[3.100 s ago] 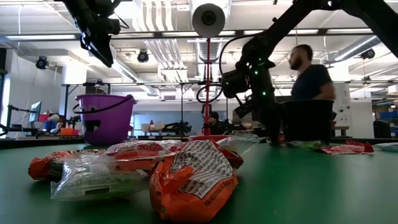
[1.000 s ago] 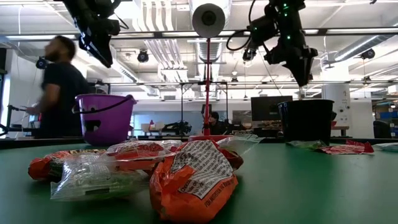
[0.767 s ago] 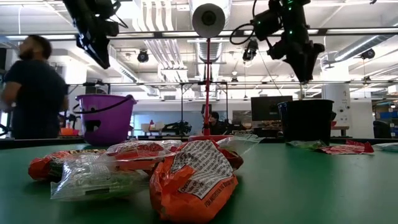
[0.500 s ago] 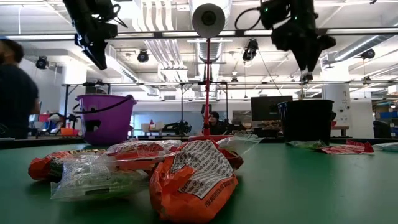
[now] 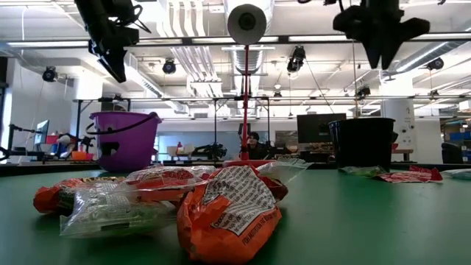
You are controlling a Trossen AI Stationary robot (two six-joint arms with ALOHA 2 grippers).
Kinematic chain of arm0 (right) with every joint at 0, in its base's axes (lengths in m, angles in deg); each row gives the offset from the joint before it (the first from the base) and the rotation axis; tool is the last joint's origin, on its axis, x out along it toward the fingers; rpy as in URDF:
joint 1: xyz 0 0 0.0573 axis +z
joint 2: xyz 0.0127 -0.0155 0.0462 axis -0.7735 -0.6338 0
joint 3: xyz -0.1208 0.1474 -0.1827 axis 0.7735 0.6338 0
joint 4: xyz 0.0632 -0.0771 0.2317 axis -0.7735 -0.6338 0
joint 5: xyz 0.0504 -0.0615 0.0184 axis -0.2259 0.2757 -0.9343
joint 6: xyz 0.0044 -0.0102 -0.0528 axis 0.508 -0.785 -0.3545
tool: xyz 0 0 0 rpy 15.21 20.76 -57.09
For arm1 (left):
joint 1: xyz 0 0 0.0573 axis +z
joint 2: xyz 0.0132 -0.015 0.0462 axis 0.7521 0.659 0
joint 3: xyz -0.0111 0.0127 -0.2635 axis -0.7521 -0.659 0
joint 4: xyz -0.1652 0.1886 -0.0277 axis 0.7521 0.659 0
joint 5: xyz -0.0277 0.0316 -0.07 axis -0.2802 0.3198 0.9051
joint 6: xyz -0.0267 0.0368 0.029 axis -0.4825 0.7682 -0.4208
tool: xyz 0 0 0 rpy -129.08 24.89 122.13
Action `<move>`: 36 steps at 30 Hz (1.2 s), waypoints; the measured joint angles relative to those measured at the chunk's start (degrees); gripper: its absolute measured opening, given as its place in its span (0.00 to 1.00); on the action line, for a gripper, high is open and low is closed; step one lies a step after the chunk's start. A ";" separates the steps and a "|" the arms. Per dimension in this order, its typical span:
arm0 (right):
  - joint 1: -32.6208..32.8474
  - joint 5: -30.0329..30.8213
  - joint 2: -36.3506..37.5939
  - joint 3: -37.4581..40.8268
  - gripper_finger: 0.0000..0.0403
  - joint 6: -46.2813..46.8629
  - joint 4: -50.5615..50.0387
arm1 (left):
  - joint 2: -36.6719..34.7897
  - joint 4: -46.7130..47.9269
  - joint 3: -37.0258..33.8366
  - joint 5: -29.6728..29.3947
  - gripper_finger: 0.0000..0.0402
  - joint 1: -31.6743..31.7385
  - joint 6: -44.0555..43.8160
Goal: Sort candy
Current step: Put the blue gummy into the light green bucket
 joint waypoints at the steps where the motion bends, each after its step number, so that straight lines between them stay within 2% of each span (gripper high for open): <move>1: 0.68 -0.02 0.24 1.23 0.28 1.21 0.05 | 0.00 -0.01 0.00 0.00 0.35 0.00 0.03; 5: 2.51 -0.98 0.34 6.64 0.29 5.96 0.19 | 0.00 0.00 0.00 0.00 0.35 0.00 1.01; 10: 4.35 -4.92 0.13 11.18 0.28 10.24 1.26 | 0.00 0.00 0.00 0.01 0.35 0.00 1.16; 17: 9.79 -5.16 0.43 15.67 0.28 17.64 6.66 | 0.00 0.00 0.00 0.02 0.35 0.00 1.28; 29: 15.61 -6.66 0.71 21.12 0.40 22.94 8.64 | -0.01 0.00 0.00 0.04 0.35 0.00 1.27; 36: 18.65 -7.05 0.71 30.01 0.45 29.87 13.23 | -0.02 0.00 0.00 0.07 0.35 0.00 1.14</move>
